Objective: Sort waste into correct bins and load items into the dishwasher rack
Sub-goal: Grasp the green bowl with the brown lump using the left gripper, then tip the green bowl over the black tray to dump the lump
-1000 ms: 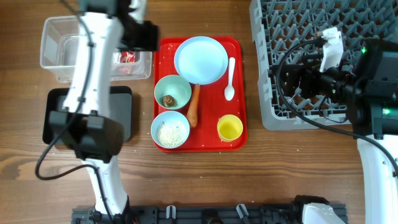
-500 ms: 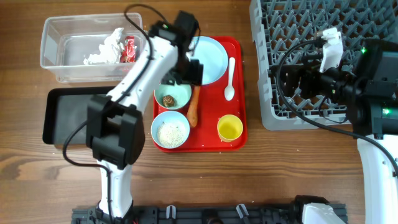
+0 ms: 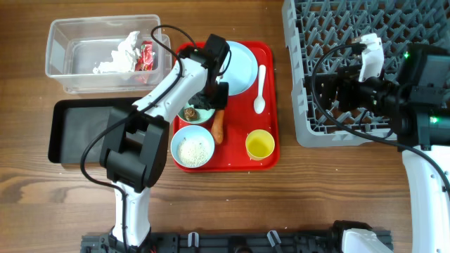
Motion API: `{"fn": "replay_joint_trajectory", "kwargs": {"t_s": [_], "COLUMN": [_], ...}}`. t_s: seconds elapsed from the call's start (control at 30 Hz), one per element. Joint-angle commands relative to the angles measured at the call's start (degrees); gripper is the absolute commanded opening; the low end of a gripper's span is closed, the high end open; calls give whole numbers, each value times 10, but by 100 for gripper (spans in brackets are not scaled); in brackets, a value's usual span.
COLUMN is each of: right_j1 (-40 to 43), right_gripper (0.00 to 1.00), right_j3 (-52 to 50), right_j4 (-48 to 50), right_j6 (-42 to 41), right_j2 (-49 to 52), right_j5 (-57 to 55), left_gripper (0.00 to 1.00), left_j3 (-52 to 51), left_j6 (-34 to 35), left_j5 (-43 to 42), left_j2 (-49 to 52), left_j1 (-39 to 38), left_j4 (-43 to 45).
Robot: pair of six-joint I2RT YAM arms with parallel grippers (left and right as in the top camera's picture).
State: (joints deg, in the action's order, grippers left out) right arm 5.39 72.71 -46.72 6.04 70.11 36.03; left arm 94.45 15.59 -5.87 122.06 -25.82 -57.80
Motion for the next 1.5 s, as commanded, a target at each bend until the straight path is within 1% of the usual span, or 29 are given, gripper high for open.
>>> {"fn": "replay_joint_trajectory", "kwargs": {"t_s": [0.0, 0.07, 0.1, 0.2, 0.43, 0.57, 0.7, 0.83, 0.97, 1.07, 1.13, 1.3, 1.47], "right_j1": [-3, -3, -3, -3, -3, -3, -3, -3, -3, -3, -3, -3, -3], "right_gripper": [100, 100, 100, 100, 100, 100, 100, 100, 99, 100, 100, 100, 100], "right_j3": [10, 10, 10, 10, 10, 10, 10, 10, 10, 10, 10, 10, 10], "right_j4": [-1, -1, -1, -1, 0, 0, 4, 5, 5, 5, 5, 1, -2], "right_j6": [0, 0, 0, 0, 0, 0, 0, 0, 0, 0, 0, 0, 0], "right_j2": [6, 7, 8, 9, 9, 9, 9, 9, 9, 9, 9, 9, 9], "right_j5": [11, 11, 11, 11, 9, 9, 9, 9, 9, 9, 9, 9, 9], "left_gripper": [30, 25, 18, 5, 4, 4, 4, 4, 4, 4, 4, 4, 4], "left_j3": [-28, -33, -34, -34, -7, 63, 121, 128, 128, 128, 127, 107, 53], "left_j6": [3, 3, 3, 3, 3, 3, 3, 0, -4, -46, -82, -186, -307], "left_j5": [10, 10, 10, 10, 3, -37, -42, -42, -42, -64, -96, -217, -352], "left_j2": [6, 6, 6, 6, 0, -16, -48, -93, -126, -139, -139, -139, -139], "left_j1": [2, 2, 2, 2, 2, 3, 5, 21, 61, 105, 141, 231, 311], "left_j4": [14, 20, 21, 28, 11, -57, -119, -151, -203, -243, -263, -296, -306]}}
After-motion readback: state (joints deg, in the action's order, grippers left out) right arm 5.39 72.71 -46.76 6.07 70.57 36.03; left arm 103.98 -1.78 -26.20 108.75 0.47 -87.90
